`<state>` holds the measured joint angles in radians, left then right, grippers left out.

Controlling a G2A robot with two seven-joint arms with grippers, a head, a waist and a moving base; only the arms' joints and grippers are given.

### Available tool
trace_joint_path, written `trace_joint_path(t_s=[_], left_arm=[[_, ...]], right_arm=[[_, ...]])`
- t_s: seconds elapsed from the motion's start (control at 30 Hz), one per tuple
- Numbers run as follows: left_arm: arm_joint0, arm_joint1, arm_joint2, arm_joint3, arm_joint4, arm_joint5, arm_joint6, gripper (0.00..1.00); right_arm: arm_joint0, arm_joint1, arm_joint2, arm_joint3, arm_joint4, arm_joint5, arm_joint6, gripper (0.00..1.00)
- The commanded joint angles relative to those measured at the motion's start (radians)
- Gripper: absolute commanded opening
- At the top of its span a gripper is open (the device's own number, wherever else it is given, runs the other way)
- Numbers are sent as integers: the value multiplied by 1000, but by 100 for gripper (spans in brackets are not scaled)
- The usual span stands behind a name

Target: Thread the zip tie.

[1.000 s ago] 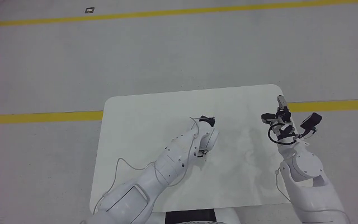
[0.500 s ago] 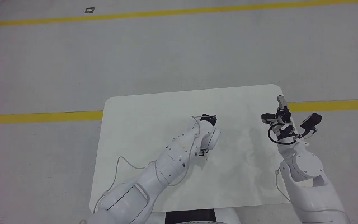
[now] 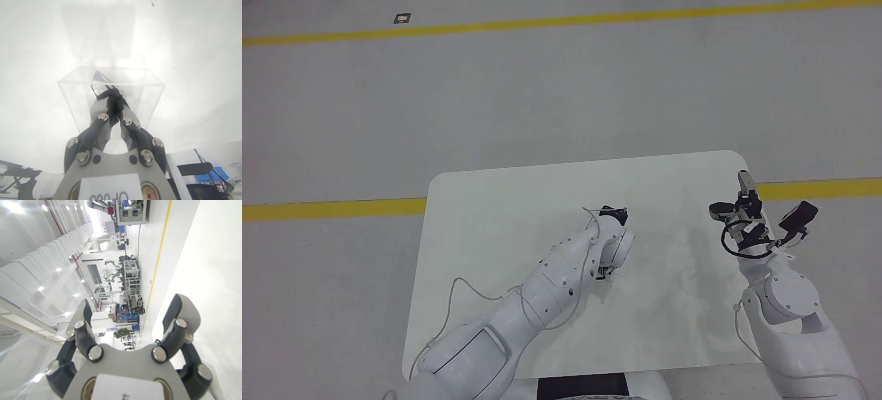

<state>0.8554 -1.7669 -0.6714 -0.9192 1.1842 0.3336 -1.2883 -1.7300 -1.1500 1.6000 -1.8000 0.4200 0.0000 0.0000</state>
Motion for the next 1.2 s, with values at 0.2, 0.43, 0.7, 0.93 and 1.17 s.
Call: trace_joint_path(t_s=[0.2, 0.43, 0.7, 0.93, 1.17], left_arm=[[-9, 3, -3, -27, 1, 6, -14, 0], [6, 20, -25, -125, 45, 6, -81, 0], [33, 40, -36, -207, 57, -7, -102, 0], [39, 60, -30, -238, 45, -16, -102, 0], [41, 76, -20, -227, 28, -13, -102, 0]], right_arm=[[0, 0, 0, 0, 0, 0, 0, 100], [0, 0, 0, 0, 0, 0, 0, 100], [0, 0, 0, 0, 0, 0, 0, 100], [0, 0, 0, 0, 0, 0, 0, 100], [0, 0, 0, 0, 0, 0, 0, 100]])
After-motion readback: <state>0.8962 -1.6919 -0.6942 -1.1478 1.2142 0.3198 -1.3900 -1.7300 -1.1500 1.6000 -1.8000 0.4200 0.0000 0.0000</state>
